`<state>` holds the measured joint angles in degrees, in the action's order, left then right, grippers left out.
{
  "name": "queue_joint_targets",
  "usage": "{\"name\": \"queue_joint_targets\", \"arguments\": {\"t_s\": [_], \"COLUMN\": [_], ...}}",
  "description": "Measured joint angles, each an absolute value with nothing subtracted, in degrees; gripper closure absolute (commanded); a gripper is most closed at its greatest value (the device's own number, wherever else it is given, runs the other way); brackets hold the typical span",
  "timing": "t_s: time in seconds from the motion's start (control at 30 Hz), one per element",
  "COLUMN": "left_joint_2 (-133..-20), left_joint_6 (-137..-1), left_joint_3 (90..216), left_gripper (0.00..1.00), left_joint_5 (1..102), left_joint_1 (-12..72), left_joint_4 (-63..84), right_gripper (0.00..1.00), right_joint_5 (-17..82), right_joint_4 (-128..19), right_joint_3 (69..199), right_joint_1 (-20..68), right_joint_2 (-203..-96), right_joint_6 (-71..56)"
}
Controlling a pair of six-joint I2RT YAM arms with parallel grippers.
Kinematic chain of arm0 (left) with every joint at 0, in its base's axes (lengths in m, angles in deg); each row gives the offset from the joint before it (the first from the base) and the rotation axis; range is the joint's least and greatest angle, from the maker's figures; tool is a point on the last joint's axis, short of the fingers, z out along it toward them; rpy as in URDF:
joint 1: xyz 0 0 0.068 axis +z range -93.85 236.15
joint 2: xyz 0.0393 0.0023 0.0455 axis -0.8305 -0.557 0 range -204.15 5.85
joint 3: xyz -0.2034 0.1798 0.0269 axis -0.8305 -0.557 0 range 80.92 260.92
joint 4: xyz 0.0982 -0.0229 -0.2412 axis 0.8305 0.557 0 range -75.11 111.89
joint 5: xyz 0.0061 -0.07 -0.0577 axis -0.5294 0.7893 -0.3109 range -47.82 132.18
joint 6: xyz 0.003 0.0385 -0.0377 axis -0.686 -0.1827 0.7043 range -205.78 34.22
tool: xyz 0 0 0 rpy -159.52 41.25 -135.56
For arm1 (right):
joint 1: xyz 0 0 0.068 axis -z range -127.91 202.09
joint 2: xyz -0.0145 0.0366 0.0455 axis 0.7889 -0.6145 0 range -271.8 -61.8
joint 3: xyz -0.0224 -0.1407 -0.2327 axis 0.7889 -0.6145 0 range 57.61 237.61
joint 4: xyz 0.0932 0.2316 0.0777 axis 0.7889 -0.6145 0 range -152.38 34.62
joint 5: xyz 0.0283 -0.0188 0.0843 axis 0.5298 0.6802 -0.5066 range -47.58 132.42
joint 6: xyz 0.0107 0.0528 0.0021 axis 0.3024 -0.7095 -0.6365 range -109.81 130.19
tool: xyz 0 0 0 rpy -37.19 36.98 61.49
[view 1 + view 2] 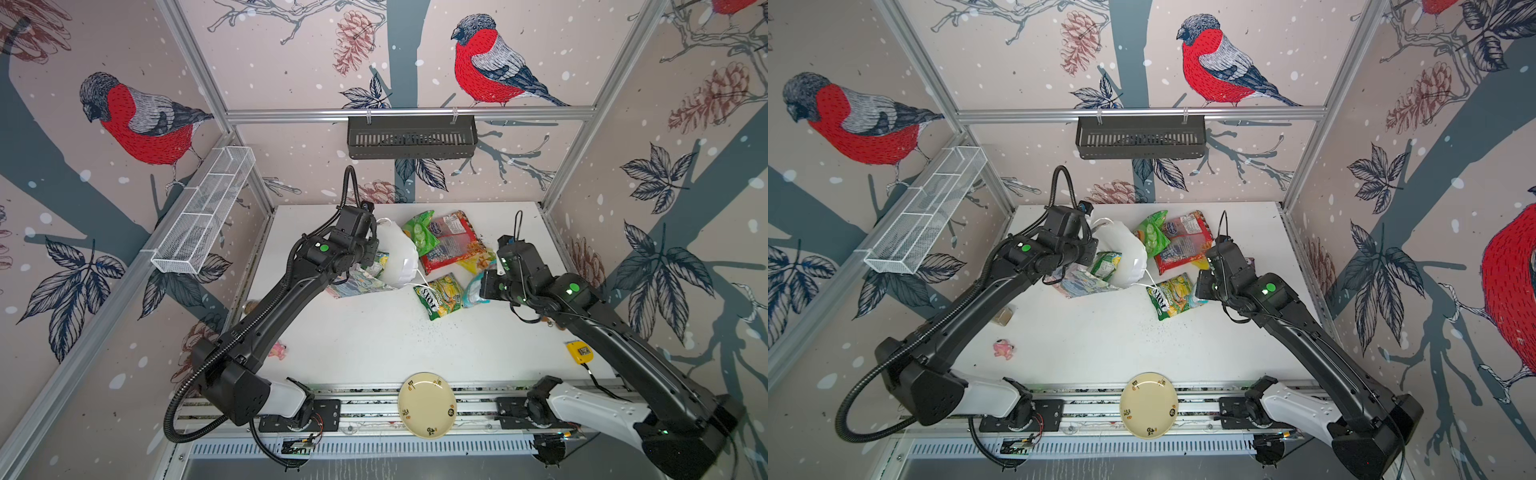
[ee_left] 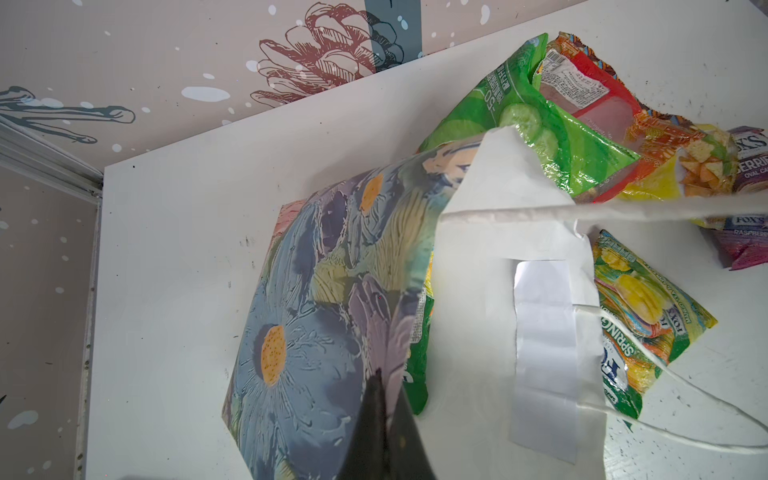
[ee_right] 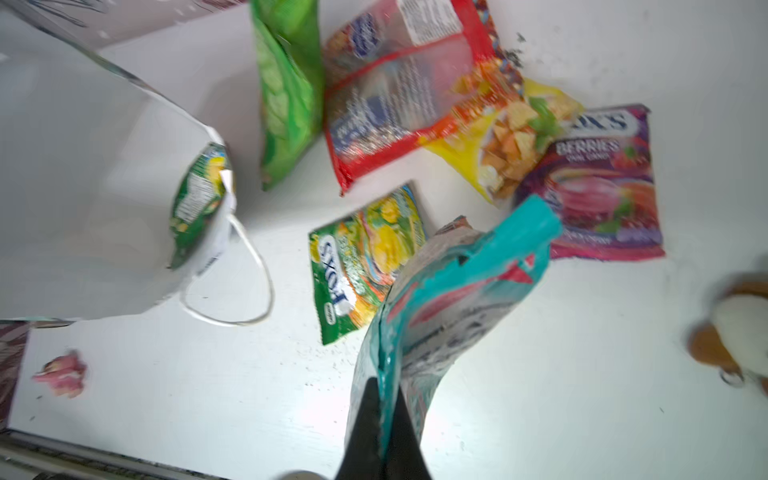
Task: Take the snacks out of the paper bag
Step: 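Lift the teal packet out of the bag with the right gripper, then lower the teal packet onto the table beside the green Fox's packet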
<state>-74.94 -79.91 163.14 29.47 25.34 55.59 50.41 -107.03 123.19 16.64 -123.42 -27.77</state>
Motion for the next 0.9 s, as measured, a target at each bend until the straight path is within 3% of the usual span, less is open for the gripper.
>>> {"name": "queue_joint_targets", "arguments": {"t_s": [0.43,0.73,0.9], "left_joint_2": [-71.5,-69.7,-69.7], "left_joint_6": [-80.3,-80.2,-80.3], "left_joint_3": [161.0,160.1,160.1], "left_gripper": [1.00,1.00,1.00], "left_joint_5": [31.0,31.0,31.0], "left_joint_1": [26.3,26.6,26.6], "left_joint_4": [55.0,55.0,55.0], "right_gripper": [1.00,1.00,0.93], "right_joint_5": [60.1,64.7,64.4], "right_joint_4": [-125.7,-126.8,-122.6], "right_joint_3": [120.1,120.1,120.9], "right_joint_1": [16.6,16.3,16.5], "right_joint_2": [-139.1,-144.2,-148.5], "right_joint_6": [-31.7,-31.5,-29.2]}}
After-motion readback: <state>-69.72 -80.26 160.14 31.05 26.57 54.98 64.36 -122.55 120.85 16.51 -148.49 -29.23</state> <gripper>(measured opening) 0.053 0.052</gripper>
